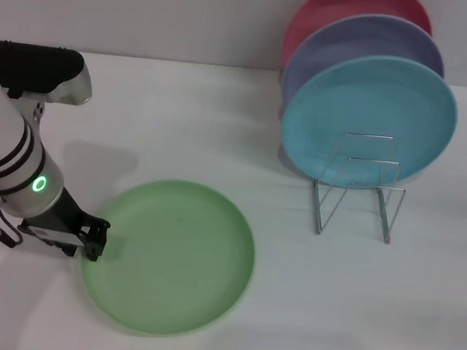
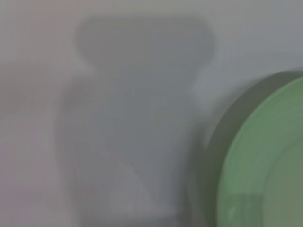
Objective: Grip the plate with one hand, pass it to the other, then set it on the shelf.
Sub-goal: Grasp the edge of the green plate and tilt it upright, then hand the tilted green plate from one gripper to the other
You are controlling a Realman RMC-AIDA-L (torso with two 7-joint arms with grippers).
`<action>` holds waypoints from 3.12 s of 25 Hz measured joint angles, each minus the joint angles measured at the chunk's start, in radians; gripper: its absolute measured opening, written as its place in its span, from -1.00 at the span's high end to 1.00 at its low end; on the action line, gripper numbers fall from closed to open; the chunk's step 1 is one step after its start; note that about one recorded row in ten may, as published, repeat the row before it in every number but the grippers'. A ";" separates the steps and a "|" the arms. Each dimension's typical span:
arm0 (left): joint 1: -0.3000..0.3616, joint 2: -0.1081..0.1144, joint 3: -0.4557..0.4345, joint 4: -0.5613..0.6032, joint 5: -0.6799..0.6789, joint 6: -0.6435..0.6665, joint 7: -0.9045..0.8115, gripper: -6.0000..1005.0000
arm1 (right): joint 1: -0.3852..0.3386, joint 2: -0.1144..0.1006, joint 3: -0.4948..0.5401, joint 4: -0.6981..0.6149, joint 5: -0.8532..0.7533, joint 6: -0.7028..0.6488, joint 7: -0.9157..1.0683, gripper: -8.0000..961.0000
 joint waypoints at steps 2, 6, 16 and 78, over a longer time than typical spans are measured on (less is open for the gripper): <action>-0.001 0.000 0.002 -0.003 0.000 0.001 0.000 0.42 | 0.000 0.000 0.000 0.000 0.000 -0.001 0.000 -0.37; -0.005 0.000 0.006 -0.015 0.001 0.001 0.003 0.43 | -0.003 0.000 0.000 0.000 0.000 -0.005 0.000 -0.37; -0.012 0.001 0.015 -0.016 0.000 -0.003 0.008 0.62 | -0.011 0.002 0.001 0.000 0.000 -0.016 0.000 -0.37; 0.175 0.001 -0.228 0.033 -0.292 0.659 0.455 0.93 | -0.026 0.030 -0.008 0.000 -0.005 0.032 0.000 -0.37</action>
